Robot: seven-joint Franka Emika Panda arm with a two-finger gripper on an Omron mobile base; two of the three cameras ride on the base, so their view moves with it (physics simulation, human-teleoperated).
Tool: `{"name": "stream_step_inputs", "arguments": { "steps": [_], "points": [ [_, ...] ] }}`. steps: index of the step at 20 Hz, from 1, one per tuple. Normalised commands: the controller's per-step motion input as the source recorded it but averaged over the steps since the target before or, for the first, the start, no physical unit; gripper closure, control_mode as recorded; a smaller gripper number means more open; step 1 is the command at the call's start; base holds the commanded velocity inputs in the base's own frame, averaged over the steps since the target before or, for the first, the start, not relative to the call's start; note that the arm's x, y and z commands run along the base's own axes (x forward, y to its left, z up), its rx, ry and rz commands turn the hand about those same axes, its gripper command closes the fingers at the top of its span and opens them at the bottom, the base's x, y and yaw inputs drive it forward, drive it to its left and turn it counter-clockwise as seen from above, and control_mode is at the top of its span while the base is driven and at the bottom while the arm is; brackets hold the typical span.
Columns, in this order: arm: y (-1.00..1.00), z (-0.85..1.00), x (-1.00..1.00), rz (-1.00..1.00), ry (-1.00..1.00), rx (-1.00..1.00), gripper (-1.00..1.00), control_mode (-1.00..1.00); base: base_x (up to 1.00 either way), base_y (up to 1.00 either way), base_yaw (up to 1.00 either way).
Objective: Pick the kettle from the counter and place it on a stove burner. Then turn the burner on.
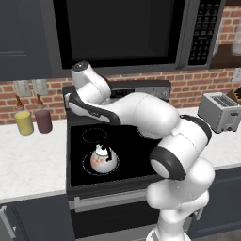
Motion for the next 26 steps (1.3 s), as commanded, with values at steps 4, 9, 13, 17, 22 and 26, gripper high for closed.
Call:
{"name": "stream_step_inputs", "arguments": {
  "steps": [4,9,13,17,22,26],
  "points": [
    [-0.16,0.00,0.46,0.03,0.00,0.00,-1.00,-1.00,0.00,0.00,0.00],
    [0.00,0.00,0.33,0.00,0.00,0.00,-1.00,-1.00,0.00,0.00,0.00],
    [-0.11,-0.06,0.36,0.00,0.00,0.00,-1.00,-1.00,0.00,0.00,0.00],
    [-0.01,-0.09,0.18,0.00,0.00,0.00,-1.00,-1.00,0.00,0.00,0.00],
    [0.00,-0.22,0.17,0.01,0.00,0.00,-1.00,-1.00,0.00,0.00,0.00],
    [0.00,-0.26,0.02,0.00,-0.03,0.00,-1.00,-1.00,0.00,0.00,0.00]
  ]
}}
